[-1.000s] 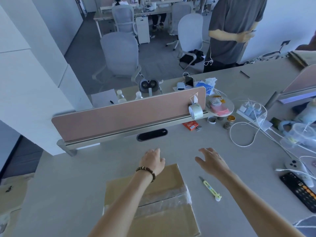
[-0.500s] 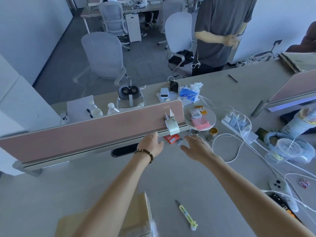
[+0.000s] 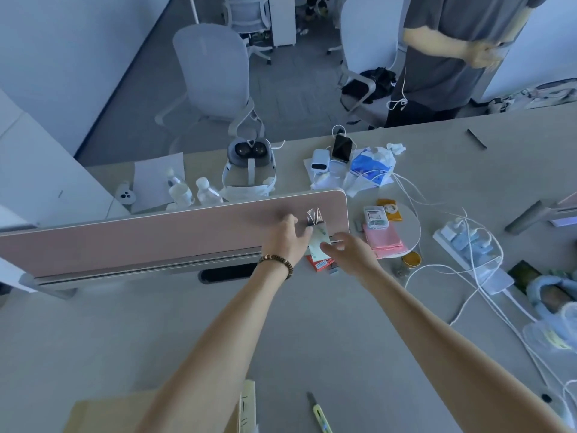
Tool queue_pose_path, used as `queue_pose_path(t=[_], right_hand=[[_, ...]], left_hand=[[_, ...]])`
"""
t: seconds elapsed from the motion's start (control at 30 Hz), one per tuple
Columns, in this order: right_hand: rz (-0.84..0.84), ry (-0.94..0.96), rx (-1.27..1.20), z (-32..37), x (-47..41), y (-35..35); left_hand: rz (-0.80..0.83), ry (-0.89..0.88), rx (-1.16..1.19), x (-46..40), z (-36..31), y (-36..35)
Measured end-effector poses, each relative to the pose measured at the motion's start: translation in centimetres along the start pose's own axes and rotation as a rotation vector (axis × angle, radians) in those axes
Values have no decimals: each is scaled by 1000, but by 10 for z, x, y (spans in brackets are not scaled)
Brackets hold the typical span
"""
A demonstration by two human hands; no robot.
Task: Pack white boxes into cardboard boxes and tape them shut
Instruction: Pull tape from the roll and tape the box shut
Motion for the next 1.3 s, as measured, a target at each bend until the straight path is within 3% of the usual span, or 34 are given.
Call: queue_pose_path(t=[0.1, 0.23, 0.33, 0.43, 0.57, 0.9, 1.3], right_hand=[[-72, -24, -209, -6, -5, -8], [-111, 9, -258, -9, -8, -13], [-94, 16, -307, -7, -4, -17], [-102, 13, -325, -9, 1, -17], [-124, 23, -367, -6, 7, -13], [-207, 82, -572, 17, 30, 16], [-148, 146, -672, 46, 84, 0]], left_hand=[[-4, 41, 74, -8, -2, -8], [27, 160, 244, -21, 5, -18], [69, 288, 493, -32, 15, -25], [211, 353, 768, -34, 16, -38], [250, 397, 943, -28, 10, -39], [387, 433, 931, -14, -12, -31], [299, 231, 855, 32, 4, 20]])
Point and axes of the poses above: each hand's wrist, its own x-axis away from the middle knuckle, its own y-axis out of the back of the hand, z = x × y, the point moved 9 cm from there along -x, towards the middle knuckle, and after that the axes turned 13 degrees about y, right-handed, at the moved point
